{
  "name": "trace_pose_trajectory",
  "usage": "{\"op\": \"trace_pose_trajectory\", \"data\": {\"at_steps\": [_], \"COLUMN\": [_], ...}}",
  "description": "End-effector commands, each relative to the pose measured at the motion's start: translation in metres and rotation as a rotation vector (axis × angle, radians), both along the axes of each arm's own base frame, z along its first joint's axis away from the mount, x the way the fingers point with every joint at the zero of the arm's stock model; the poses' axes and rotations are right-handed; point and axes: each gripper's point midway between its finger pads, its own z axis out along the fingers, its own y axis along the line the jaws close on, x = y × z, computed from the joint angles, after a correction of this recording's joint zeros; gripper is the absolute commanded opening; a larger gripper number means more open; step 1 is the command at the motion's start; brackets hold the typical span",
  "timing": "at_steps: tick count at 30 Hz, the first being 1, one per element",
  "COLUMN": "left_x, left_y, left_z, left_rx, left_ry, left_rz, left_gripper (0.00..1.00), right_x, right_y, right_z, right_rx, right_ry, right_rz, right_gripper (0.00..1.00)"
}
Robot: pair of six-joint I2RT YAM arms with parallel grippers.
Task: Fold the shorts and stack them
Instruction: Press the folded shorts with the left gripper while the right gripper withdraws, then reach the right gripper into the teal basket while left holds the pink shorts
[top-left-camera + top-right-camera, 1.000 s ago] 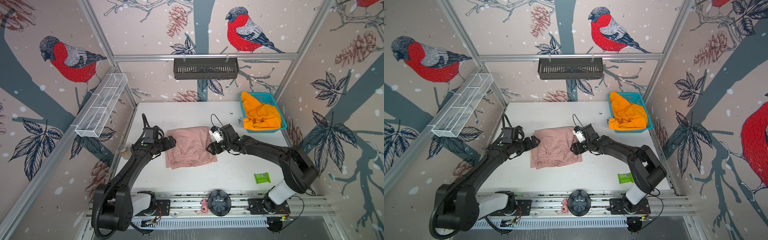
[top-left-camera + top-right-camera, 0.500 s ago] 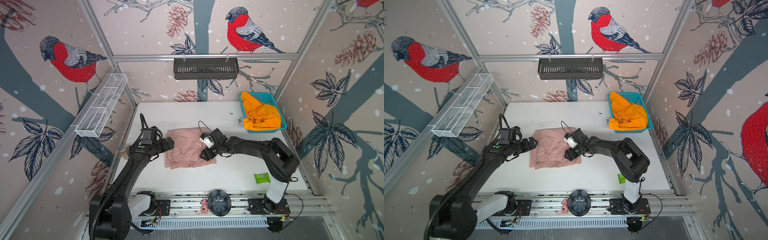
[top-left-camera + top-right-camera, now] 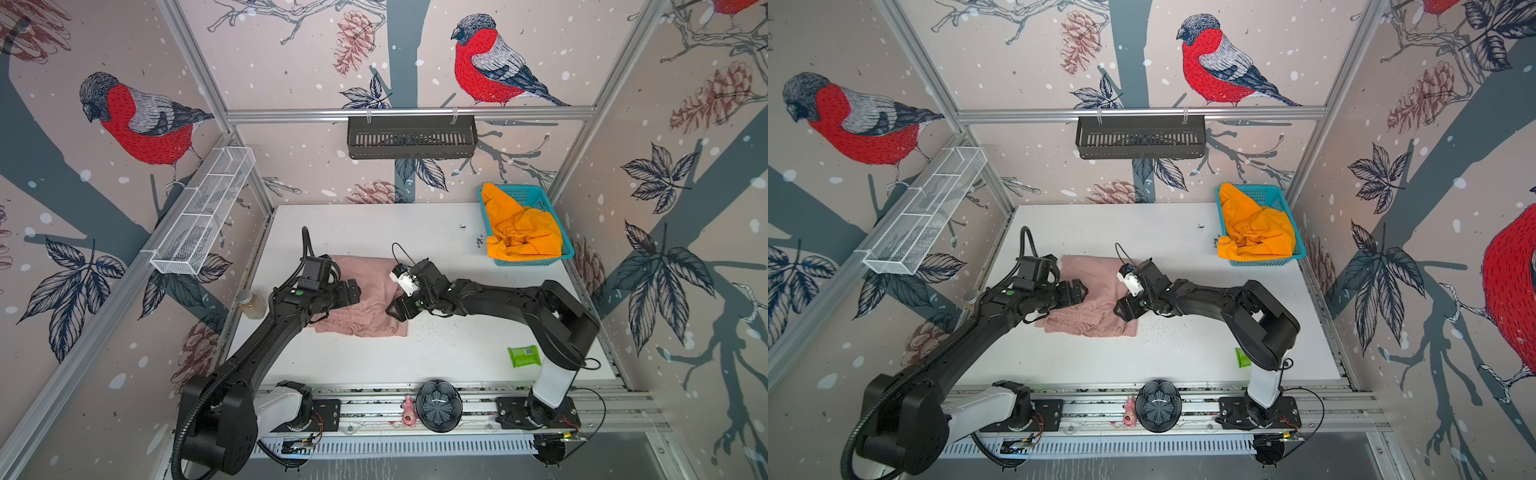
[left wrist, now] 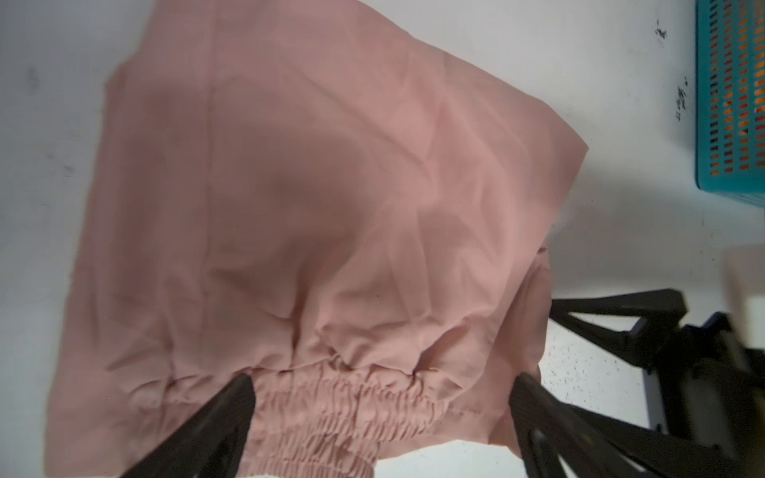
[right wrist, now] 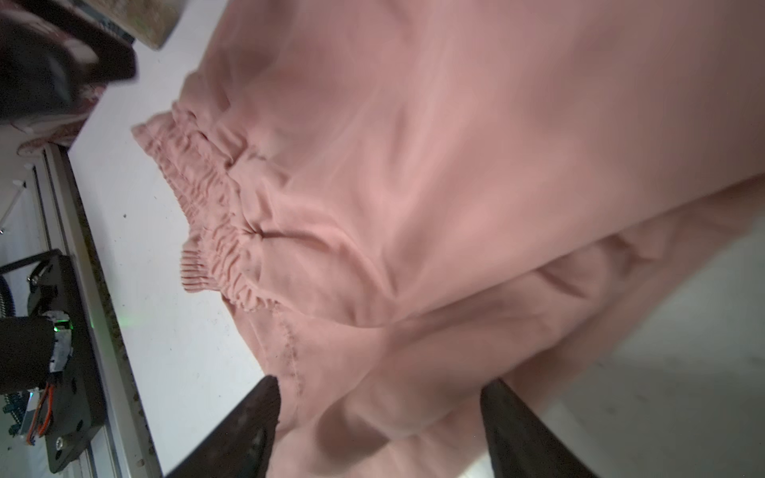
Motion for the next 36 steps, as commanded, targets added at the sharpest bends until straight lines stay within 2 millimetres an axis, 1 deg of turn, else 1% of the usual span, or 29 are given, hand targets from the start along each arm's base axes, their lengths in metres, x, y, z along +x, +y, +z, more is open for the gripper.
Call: {"op": "trace_pose_trajectory", "data": {"at_steps": [1, 3, 5, 8, 10, 13, 16, 19, 23, 27, 29, 30, 32, 34, 36], "left_x": [-0.005, -0.004, -0.002, 0.0, 0.001, 0.003, 0.015, 0.039, 0.084, 0.133, 0.155, 0.167, 0.188, 0.203, 0.211], "left_y": [-0.006, -0.02, -0.028, -0.032, -0.03, -0.021, -0.015, -0.01, 0.01, 0.042, 0.053, 0.059, 0.073, 0.088, 0.109], "left_z": [-0.016, -0.028, -0.04, -0.059, -0.071, -0.09, -0.102, -0.111, -0.118, -0.118, -0.117, -0.117, -0.116, -0.118, -0.123], "left_rx": [0.025, 0.006, 0.009, 0.031, 0.056, 0.109, 0.166, 0.207, 0.22, 0.272, 0.278, 0.293, 0.334, 0.372, 0.409], "left_ry": [0.05, 0.071, 0.091, 0.146, 0.169, 0.201, 0.218, 0.216, 0.212, 0.204, 0.203, 0.204, 0.198, 0.204, 0.233], "left_rz": [0.025, 0.01, 0.0, -0.002, 0.006, 0.042, 0.058, 0.067, 0.109, 0.162, 0.175, 0.178, 0.183, 0.185, 0.208], "left_gripper": [0.97, 0.97, 0.97, 0.97, 0.97, 0.97, 0.96, 0.97, 0.97, 0.97, 0.97, 0.96, 0.97, 0.97, 0.97], "right_x": [0.001, 0.0, -0.001, 0.001, 0.002, 0.004, 0.007, 0.013, 0.024, 0.035, 0.039, 0.041, 0.045, 0.05, 0.056], "right_y": [-0.021, -0.039, -0.056, -0.08, -0.094, -0.11, -0.122, -0.133, -0.145, -0.155, -0.158, -0.16, -0.163, -0.167, -0.172], "right_z": [0.011, 0.016, 0.019, 0.023, 0.026, 0.031, 0.036, 0.037, 0.044, 0.054, 0.057, 0.068, 0.075, 0.08, 0.083], "right_rx": [-0.013, -0.009, -0.002, 0.013, 0.03, 0.046, 0.057, 0.056, 0.076, 0.092, 0.101, 0.121, 0.13, 0.138, 0.143], "right_ry": [-0.021, -0.029, -0.03, -0.038, -0.045, -0.065, -0.085, -0.102, -0.126, -0.142, -0.146, -0.171, -0.189, -0.201, -0.205], "right_rz": [-0.061, -0.089, -0.122, -0.175, -0.206, -0.248, -0.278, -0.305, -0.34, -0.368, -0.379, -0.384, -0.398, -0.412, -0.431], "right_gripper": [0.81, 0.83, 0.84, 0.84, 0.84, 0.85, 0.86, 0.86, 0.86, 0.86, 0.86, 0.86, 0.87, 0.87, 0.87]}}
